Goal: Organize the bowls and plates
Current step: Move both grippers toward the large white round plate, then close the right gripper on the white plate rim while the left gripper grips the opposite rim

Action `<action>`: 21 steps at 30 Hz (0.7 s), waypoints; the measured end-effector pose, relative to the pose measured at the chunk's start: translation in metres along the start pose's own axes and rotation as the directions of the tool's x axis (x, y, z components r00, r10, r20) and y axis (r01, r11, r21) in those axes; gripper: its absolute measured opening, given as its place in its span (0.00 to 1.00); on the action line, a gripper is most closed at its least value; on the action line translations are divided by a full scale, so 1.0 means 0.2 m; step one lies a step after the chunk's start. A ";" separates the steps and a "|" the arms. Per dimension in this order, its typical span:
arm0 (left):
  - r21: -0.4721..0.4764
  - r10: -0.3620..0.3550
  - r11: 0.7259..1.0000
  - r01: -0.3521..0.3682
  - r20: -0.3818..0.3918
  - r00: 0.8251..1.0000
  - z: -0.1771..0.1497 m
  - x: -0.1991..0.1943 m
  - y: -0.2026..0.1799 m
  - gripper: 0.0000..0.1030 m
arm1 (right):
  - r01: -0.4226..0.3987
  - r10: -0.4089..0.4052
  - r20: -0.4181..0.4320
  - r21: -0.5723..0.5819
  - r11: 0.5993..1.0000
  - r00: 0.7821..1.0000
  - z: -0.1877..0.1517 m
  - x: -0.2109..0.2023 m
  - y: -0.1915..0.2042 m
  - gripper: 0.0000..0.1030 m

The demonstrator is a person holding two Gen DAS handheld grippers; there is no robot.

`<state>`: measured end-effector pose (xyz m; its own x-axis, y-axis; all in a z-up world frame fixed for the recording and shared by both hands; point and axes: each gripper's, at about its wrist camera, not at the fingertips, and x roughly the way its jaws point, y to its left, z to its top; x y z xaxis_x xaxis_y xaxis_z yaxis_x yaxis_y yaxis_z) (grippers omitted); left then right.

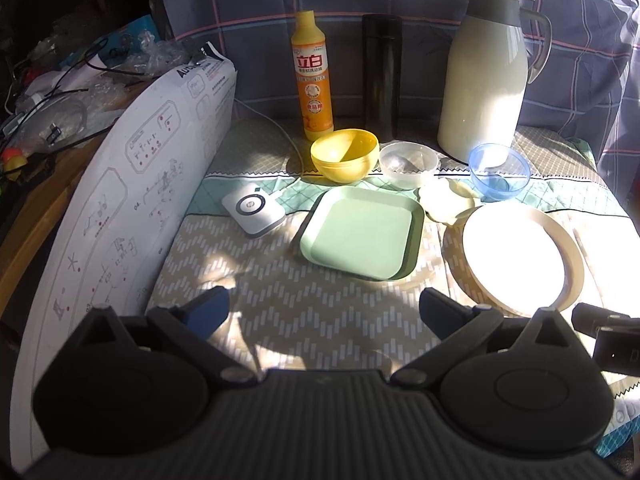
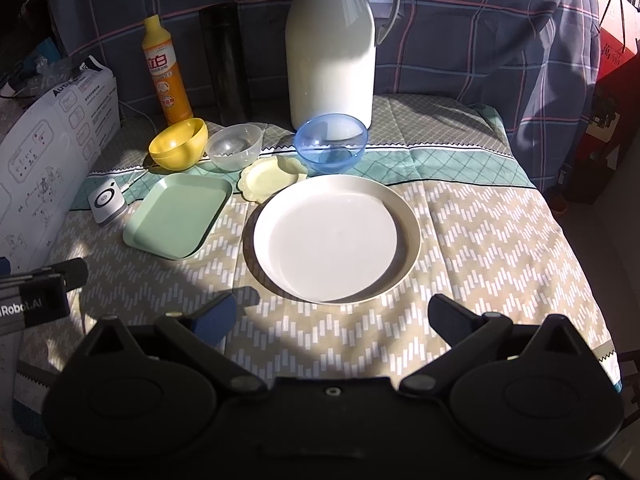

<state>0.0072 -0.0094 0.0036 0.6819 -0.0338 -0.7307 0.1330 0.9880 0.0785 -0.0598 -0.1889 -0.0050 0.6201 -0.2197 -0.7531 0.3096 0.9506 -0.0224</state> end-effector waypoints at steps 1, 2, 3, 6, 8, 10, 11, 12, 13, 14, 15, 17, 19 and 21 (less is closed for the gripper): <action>0.000 -0.001 1.000 0.001 -0.002 1.000 0.00 0.00 0.00 1.00 | 0.002 -0.002 0.002 -0.001 1.000 1.000 0.00 0.00 0.00 1.00; 0.000 -0.002 1.000 0.002 -0.004 1.000 0.00 0.01 -0.01 1.00 | 0.003 -0.003 0.004 -0.002 1.000 1.000 0.00 0.00 0.00 1.00; 0.000 -0.003 1.000 0.003 -0.006 1.000 0.00 0.01 -0.01 1.00 | 0.003 -0.003 0.005 -0.005 1.000 1.000 0.00 0.01 0.00 1.00; 0.002 -0.007 1.000 0.007 -0.008 1.000 0.00 0.03 -0.01 1.00 | 0.006 -0.006 0.012 -0.013 1.000 1.000 0.01 0.01 0.00 1.00; 0.003 -0.011 1.000 0.011 -0.008 1.000 0.00 0.03 -0.01 1.00 | 0.006 -0.006 0.011 -0.015 1.000 1.000 0.01 0.03 -0.01 1.00; 0.006 -0.016 1.000 0.016 -0.006 1.000 0.00 0.04 -0.02 1.00 | 0.001 -0.001 0.012 -0.014 1.000 1.000 0.01 0.04 -0.01 1.00; 0.009 -0.018 1.000 0.018 -0.007 1.000 0.00 0.05 -0.02 1.00 | -0.004 0.004 0.016 -0.015 1.000 1.000 0.02 0.04 -0.02 1.00; 0.011 -0.025 1.000 0.025 -0.015 1.000 0.00 0.07 -0.03 1.00 | -0.012 0.012 0.029 -0.021 1.000 1.000 0.01 0.05 -0.02 1.00; 0.013 -0.030 0.999 0.031 -0.022 0.999 0.00 0.09 -0.03 1.00 | -0.023 0.025 0.057 -0.044 0.999 0.998 0.01 0.06 -0.02 1.00; 0.015 -0.036 0.999 0.036 -0.027 0.999 -0.01 0.11 -0.04 1.00 | -0.036 0.044 0.092 -0.091 0.995 0.995 -0.01 0.07 -0.02 1.00; 0.020 -0.048 0.999 0.048 -0.030 0.998 -0.01 0.14 -0.04 1.00 | -0.044 0.064 0.119 -0.158 0.987 0.991 -0.02 0.10 -0.01 1.00; 0.034 -0.068 0.997 0.068 -0.026 0.997 -0.02 0.18 -0.07 0.98 | -0.012 0.041 0.116 -0.240 0.971 0.992 -0.03 0.17 -0.01 1.00; 0.061 -0.068 0.996 0.069 -0.015 0.998 -0.03 0.23 -0.12 0.98 | -0.001 0.026 0.097 -0.257 0.966 0.995 -0.01 0.25 -0.03 1.00; 0.096 -0.076 0.992 0.077 -0.014 0.997 -0.03 0.28 -0.18 0.98 | -0.006 0.028 0.090 -0.233 0.973 0.996 0.02 0.30 -0.08 1.00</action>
<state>0.0364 -0.0459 -0.0440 0.6596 -0.1066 -0.7440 0.2534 0.9635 0.0866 -0.0234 -0.2181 -0.0475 0.6908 -0.2121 -0.6912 0.1297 0.9768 -0.1702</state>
